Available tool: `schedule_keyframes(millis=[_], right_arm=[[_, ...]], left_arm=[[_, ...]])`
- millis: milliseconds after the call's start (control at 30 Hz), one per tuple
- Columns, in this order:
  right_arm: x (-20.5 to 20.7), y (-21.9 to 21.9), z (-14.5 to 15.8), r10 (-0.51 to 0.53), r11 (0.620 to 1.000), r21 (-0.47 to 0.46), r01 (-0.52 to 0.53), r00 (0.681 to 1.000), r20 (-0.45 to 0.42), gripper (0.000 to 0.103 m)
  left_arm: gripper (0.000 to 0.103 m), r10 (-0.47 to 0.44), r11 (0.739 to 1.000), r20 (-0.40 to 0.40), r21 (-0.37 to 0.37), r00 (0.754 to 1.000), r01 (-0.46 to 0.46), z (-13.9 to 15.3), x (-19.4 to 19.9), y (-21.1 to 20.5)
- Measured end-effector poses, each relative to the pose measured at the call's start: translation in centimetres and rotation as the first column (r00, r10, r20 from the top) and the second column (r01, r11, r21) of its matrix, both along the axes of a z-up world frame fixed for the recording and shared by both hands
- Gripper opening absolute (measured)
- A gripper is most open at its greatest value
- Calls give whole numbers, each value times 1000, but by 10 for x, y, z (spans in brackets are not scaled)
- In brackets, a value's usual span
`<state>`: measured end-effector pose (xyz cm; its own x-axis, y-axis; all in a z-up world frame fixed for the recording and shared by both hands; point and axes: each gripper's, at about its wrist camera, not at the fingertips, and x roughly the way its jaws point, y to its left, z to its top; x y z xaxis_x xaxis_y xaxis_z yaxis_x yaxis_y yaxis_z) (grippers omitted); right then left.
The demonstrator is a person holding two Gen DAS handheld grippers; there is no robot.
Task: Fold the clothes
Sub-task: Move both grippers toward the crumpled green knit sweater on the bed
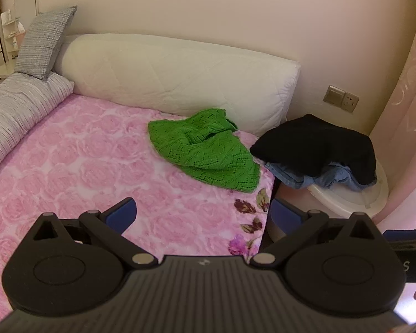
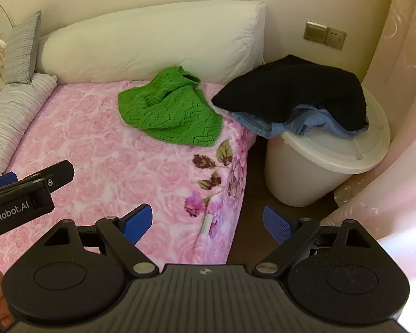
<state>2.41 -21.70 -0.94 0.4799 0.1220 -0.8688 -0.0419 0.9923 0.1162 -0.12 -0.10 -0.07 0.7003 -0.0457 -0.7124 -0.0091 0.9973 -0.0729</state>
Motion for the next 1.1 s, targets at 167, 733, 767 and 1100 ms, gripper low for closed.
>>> schedule_keyframes(millis=[167, 733, 767, 1100], right_arm=[[-3, 4, 1, 7, 1000, 13, -7, 1000, -2, 90], [-10, 13, 3, 13, 1000, -21, -13, 1000, 0, 90], [-9, 14, 3, 13, 1000, -24, -13, 1000, -2, 90], [8, 22, 6, 37, 998, -42, -37, 999, 0, 90]], left_arm=[[102, -4, 1000, -5, 13, 1000, 4, -3, -5, -4], [102, 1, 999, -25, -36, 1000, -2, -6, 0, 24], [102, 3, 999, -30, -43, 1000, -4, -7, 0, 25], [102, 32, 997, -62, -72, 998, -36, -15, 7, 32]])
